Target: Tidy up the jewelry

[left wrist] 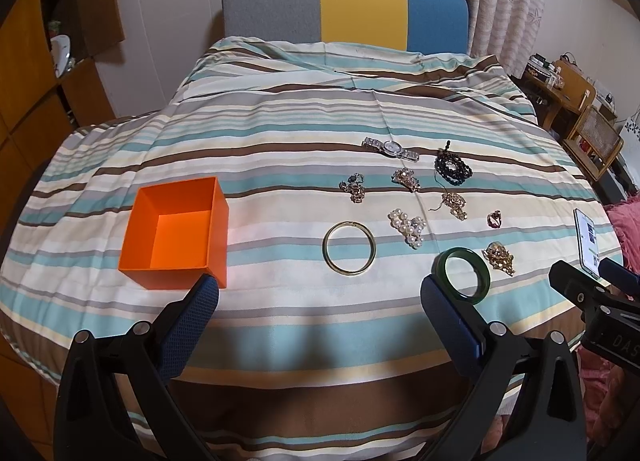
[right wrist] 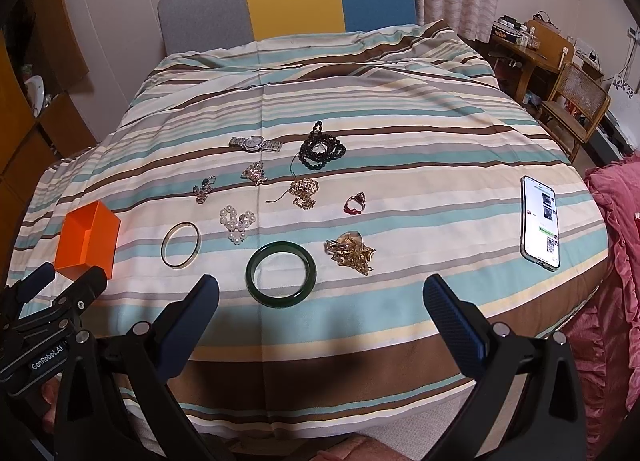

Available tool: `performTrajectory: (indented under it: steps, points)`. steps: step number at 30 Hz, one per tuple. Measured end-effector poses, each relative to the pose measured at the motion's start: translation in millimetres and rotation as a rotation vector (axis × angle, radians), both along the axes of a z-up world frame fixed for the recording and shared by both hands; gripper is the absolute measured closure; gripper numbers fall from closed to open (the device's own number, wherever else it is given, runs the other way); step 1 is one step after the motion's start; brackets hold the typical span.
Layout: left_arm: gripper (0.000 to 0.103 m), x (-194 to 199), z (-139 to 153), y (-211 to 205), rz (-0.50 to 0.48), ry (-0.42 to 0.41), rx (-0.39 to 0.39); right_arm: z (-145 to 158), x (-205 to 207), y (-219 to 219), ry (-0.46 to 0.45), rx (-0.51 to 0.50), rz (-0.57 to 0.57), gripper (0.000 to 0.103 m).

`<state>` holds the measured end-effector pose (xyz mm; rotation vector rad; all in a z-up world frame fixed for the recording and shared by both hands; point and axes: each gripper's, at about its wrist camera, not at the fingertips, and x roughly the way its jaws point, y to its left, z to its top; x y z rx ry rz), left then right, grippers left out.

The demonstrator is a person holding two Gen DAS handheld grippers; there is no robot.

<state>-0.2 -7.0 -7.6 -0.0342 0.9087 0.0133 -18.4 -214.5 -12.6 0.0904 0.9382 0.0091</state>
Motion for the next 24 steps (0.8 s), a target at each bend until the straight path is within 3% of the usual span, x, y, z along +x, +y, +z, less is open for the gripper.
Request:
performTrajectory:
  steps: [24]
  points:
    - [0.003, 5.4, -3.5, 3.8, 0.020, 0.032, -0.001, -5.3, 8.2, 7.3, 0.024, 0.003, 0.025, 0.002]
